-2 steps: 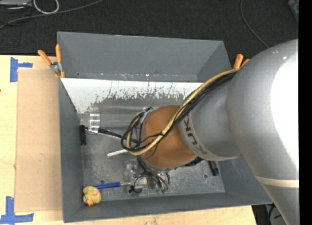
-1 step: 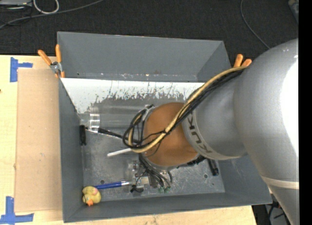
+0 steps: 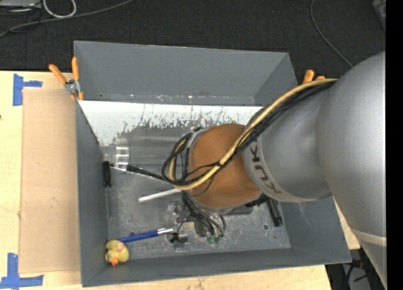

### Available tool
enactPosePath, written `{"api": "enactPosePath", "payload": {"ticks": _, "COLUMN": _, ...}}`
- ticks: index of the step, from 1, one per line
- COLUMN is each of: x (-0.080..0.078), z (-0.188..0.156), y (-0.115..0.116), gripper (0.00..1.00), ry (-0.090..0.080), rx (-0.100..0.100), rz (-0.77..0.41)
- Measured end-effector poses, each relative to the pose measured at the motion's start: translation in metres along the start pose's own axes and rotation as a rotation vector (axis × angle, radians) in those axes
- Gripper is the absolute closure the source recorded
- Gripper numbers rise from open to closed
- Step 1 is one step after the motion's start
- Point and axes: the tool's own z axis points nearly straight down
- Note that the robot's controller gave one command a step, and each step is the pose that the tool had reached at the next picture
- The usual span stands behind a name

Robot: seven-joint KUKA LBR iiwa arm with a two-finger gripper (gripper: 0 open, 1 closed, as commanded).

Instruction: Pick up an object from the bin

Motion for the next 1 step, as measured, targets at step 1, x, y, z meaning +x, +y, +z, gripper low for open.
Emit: {"api": "enactPosePath", "payload": {"ticks": 1, "x": 0.0008, "z": -0.0165, "y": -0.0003, "gripper": 1.00, "ry": 0.003, "rx": 0.000, "rz": 0.002}}
